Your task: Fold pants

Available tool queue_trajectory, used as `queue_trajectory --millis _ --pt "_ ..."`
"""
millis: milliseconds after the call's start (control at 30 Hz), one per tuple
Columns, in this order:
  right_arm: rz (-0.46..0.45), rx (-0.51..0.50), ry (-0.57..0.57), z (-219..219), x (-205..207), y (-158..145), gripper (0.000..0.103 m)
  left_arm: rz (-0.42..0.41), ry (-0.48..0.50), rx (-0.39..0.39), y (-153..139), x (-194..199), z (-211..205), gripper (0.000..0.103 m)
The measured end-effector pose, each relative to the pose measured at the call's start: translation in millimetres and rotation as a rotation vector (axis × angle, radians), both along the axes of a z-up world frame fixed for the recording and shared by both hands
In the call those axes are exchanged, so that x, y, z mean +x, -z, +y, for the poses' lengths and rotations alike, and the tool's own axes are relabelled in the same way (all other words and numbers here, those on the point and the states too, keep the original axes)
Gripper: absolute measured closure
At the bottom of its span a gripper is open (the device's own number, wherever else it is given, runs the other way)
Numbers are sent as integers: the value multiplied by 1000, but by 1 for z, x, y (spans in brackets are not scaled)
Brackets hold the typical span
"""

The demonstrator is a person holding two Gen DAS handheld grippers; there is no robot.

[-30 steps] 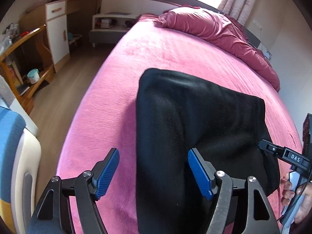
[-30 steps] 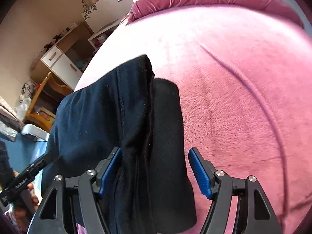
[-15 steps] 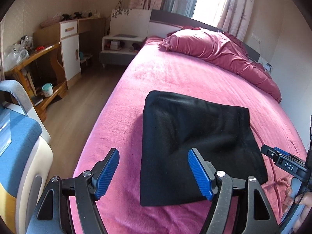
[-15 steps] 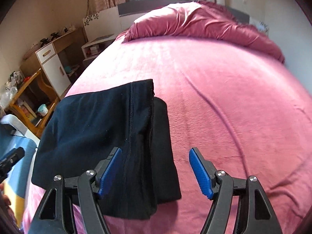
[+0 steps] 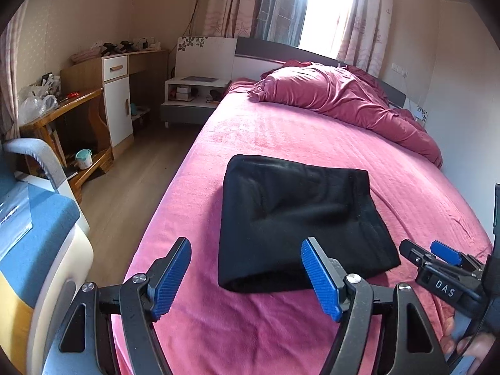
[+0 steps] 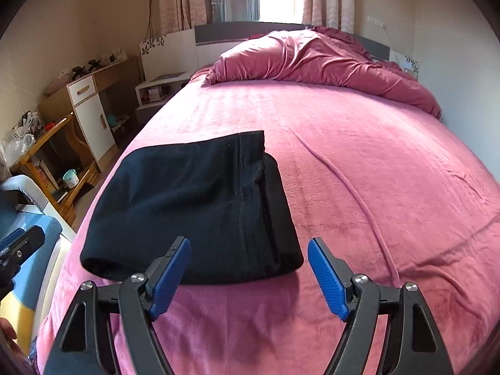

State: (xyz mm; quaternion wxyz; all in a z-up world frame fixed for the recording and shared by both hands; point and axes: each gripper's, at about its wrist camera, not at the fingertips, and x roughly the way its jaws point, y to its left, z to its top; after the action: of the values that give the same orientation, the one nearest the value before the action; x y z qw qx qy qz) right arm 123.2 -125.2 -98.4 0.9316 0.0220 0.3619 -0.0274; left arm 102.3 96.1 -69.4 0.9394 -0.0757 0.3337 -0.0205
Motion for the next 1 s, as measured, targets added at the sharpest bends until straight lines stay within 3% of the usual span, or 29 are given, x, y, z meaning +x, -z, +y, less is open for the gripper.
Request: queue_trajectory --millis 300,500,1000 --pt "-34 -74 25 13 -40 -2 21 -13 8 9 0 -34 -10 28" --pt "-29 -67 42 14 -56 3 20 -16 8 48 2 -49 -17 28" --pt "-43 -68 58 10 -64 1 19 -22 -13 96 5 -58 -25 28"
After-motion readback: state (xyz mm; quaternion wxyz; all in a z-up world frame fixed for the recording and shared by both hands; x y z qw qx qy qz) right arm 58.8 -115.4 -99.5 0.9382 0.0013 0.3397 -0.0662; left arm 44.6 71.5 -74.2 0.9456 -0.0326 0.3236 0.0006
